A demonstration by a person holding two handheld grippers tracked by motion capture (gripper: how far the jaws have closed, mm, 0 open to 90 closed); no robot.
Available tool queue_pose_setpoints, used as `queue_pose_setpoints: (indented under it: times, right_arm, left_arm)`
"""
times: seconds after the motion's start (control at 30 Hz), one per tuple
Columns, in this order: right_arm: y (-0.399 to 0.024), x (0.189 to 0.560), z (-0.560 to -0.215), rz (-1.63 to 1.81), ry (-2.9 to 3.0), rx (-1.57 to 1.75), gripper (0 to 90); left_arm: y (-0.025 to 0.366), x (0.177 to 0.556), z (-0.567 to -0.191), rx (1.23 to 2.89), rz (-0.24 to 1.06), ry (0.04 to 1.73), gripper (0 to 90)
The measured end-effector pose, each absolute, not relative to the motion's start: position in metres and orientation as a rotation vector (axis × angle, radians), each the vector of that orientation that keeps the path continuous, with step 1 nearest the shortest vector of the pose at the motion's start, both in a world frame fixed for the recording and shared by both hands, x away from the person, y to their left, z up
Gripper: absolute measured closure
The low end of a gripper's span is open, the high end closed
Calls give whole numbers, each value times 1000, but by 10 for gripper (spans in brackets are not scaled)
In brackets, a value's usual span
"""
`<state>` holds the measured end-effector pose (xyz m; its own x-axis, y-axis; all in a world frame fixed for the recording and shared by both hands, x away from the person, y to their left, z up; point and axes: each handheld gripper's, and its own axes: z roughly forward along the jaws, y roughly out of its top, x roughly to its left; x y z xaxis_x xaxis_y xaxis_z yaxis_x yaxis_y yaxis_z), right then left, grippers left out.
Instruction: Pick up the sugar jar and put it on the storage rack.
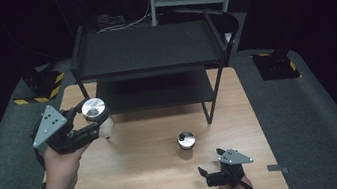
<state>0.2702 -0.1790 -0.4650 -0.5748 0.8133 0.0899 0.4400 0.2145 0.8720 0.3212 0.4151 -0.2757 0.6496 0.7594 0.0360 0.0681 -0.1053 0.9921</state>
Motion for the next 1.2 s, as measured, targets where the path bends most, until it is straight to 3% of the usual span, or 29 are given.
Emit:
queue_pose_setpoints:
  times: [1.2]
  right_arm:
    - [-181, 271, -465, 1323, 2113, 1161, 5]
  left_arm:
    - [391, 365, -202, 1497, 719, 678, 347]
